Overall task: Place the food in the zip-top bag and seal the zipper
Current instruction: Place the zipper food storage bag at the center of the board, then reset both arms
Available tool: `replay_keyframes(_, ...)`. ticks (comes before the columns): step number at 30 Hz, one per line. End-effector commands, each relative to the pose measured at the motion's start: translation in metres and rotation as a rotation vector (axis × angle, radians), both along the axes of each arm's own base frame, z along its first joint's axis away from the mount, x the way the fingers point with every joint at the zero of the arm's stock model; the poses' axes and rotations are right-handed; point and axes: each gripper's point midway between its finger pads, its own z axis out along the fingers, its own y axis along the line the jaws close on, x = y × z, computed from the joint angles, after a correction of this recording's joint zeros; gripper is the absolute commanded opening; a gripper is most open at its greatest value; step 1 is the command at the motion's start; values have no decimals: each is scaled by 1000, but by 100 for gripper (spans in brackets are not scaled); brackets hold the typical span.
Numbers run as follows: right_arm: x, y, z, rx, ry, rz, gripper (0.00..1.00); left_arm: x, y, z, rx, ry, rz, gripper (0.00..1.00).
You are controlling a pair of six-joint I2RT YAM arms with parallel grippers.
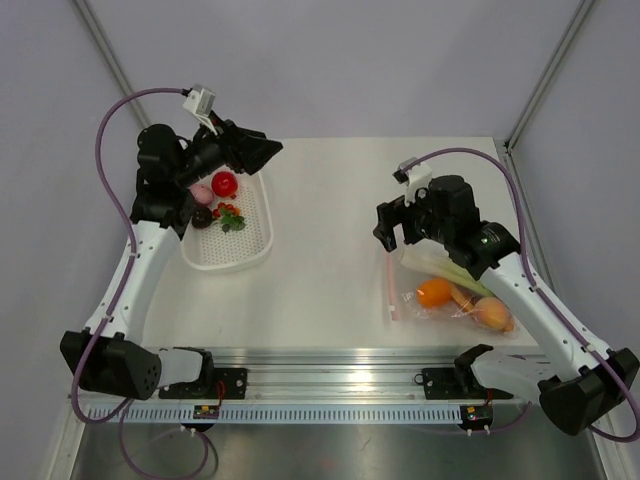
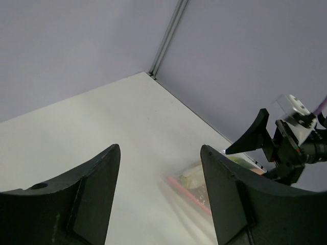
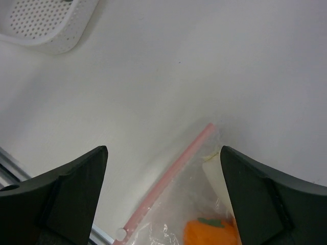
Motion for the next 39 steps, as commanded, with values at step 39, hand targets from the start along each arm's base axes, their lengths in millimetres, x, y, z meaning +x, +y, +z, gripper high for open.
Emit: replay_keyframes(39,69,-63,-24,118,66,-834,100,-125,101,-178,262,291,495,99)
